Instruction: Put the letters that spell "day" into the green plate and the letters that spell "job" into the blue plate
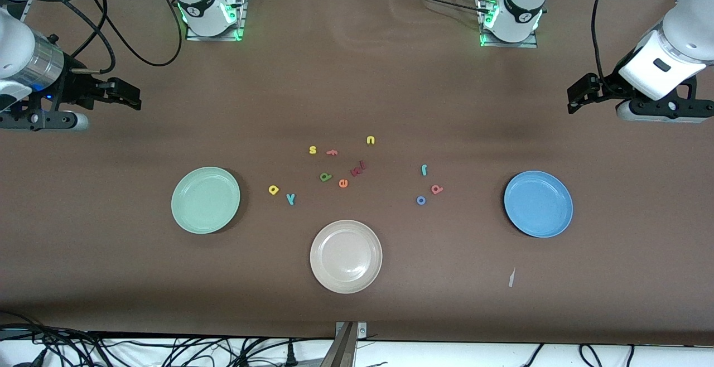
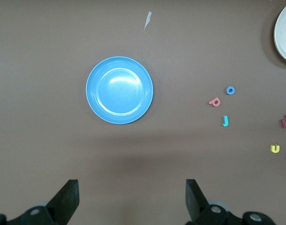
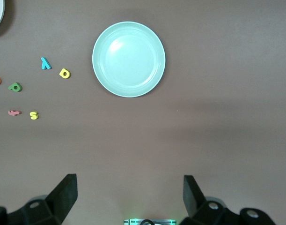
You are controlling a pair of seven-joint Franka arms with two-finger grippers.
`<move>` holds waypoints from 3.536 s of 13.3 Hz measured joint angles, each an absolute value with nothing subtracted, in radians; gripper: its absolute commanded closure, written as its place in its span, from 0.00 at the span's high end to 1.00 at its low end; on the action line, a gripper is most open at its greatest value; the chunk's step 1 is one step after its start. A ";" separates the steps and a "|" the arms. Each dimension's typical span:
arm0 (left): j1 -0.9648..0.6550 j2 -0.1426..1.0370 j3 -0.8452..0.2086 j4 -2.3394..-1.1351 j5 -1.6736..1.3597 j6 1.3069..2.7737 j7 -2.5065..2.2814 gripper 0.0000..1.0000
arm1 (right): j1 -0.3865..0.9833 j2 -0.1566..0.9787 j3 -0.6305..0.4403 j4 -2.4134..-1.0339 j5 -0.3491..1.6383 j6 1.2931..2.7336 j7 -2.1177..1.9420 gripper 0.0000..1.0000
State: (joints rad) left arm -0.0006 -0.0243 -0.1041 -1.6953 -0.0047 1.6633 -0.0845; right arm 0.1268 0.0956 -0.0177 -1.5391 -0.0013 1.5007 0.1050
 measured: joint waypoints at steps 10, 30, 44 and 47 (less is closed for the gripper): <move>0.002 -0.019 -0.098 -1.672 -0.005 1.580 -0.083 1.00 | 0.127 0.096 -0.018 -1.539 -0.001 1.501 0.102 1.00; 0.004 0.020 -0.093 -1.612 -0.005 1.558 -0.078 1.00 | 0.127 0.105 -0.018 -1.540 -0.001 1.500 0.079 1.00; 0.004 0.020 -0.093 -1.611 -0.005 1.558 -0.077 1.00 | 0.127 0.109 -0.018 -1.540 -0.001 1.500 0.078 1.00; 0.004 0.020 -0.093 -1.611 -0.005 1.558 -0.077 1.00 | 0.127 0.109 -0.018 -1.540 -0.001 1.500 0.078 1.00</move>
